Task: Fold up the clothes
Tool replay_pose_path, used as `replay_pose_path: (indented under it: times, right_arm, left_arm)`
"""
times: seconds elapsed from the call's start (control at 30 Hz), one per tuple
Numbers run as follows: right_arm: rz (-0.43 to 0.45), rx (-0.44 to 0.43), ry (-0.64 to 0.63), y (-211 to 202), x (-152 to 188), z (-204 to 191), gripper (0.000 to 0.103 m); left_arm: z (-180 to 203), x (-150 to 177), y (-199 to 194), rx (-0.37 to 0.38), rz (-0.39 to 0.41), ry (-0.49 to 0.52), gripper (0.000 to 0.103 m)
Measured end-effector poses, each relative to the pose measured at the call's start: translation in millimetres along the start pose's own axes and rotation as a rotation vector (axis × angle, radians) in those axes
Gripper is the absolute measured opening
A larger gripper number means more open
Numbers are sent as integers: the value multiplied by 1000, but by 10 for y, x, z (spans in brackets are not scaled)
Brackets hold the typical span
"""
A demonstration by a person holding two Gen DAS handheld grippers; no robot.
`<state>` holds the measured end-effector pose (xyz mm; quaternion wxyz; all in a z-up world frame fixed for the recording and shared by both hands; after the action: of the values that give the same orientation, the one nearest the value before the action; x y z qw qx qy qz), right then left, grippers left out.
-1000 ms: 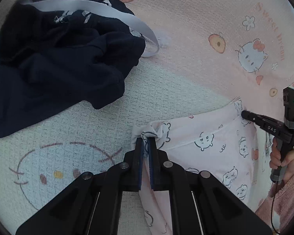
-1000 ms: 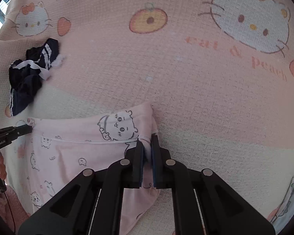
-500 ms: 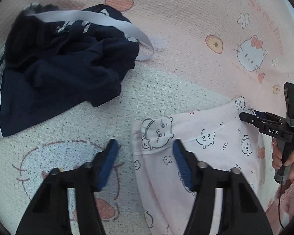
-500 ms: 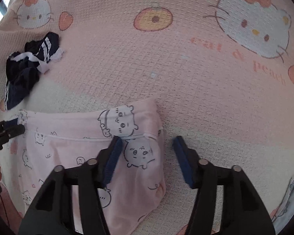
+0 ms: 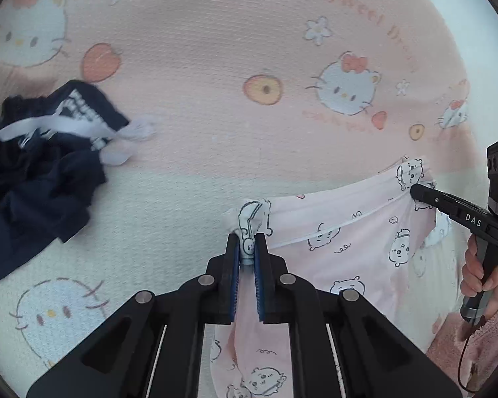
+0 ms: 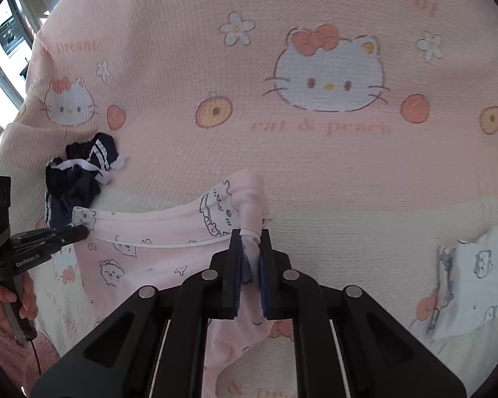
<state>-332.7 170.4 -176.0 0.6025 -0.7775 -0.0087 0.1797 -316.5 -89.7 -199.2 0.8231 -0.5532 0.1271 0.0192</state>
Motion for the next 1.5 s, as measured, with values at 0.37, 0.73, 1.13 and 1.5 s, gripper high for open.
replay_pose_path:
  times: [0.37,0.73,1.13,1.5]
  right_arm:
    - [-212,162,-12,902,-211,610,19]
    - [-65,82,169,37,90,771,48]
    - [-340,-39,108,126,2469,46,48]
    - [-374,-249,205,322,2691,-53,53]
  left_arm:
    - [219,-619,807,-159,-114,51,26]
    - [430,699,160,-126,-185,22,51]
    - [286,2431,268,-26,-284,-377,51]
    - [327,2734,284,132,-265,-421,51]
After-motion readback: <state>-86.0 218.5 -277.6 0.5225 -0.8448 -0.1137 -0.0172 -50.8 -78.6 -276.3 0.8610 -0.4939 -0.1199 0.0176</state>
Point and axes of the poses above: each gripper's, at about its wrist camera, not at the fingertips, and y roughly the way its jaws point, z to its right, x to its underside, the point moved 1 cm from there along y, roughly the way its jaws point, and after that the axes turned 14 degrees about -z, right-handed, at the moved point
